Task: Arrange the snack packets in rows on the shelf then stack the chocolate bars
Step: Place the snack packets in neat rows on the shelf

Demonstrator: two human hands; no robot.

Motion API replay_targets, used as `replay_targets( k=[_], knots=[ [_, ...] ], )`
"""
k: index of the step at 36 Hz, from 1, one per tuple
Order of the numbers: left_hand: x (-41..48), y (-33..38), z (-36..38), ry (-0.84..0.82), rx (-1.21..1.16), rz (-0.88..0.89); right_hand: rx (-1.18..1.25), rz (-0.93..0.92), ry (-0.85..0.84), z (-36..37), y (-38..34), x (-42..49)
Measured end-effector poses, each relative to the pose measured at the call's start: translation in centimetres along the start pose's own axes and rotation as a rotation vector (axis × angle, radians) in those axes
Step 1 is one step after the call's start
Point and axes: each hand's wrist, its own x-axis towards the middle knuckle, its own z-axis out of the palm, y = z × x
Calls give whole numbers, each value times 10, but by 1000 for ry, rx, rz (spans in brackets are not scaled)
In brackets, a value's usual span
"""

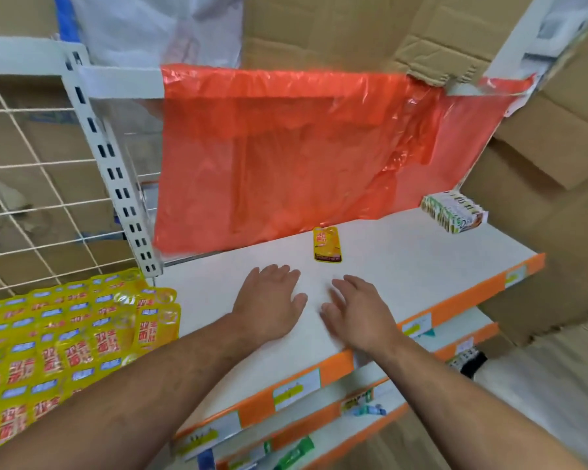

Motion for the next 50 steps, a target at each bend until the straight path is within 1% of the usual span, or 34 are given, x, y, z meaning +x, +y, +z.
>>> replay_targets(
  k=[4,8,13,18,20,23,25,32,36,38,41,46,47,50],
  knots=[
    [16,-6,4,18,10,-27,4,27,0,1,7,30],
    [29,-11,11,29,22,-87,-32,-35,-12,2,17,61],
    [38,-10,14,37,39,-181,-167,-116,-109,2,26,96],
    [46,-5,14,62,42,-286,-241,-207,-201,6,36,122],
    [48,-3,18,64,59,-321,-230,-264,-181,9,40,130],
    [47,0,27,71,107,-353,-104,-369,-70,7,42,137],
    [45,3,32,81,116,-378,-27,-403,-54,4,40,139],
    [32,16,35,102,95,-459,32,-307,-99,4,31,144],
    [21,21,31,89,114,-496,-1,-197,-241,-2,22,150],
    [15,24,29,92,108,-519,33,-164,-321,-4,20,152],
    [5,26,28,96,112,-550,209,-141,-403,-5,17,147],
    [-12,29,25,121,118,-572,619,-40,-487,-1,13,132],
    [-15,29,23,131,112,-577,664,-27,-506,-1,11,129],
    [-26,29,18,144,104,-587,699,-29,-539,-4,4,119]
  ],
)
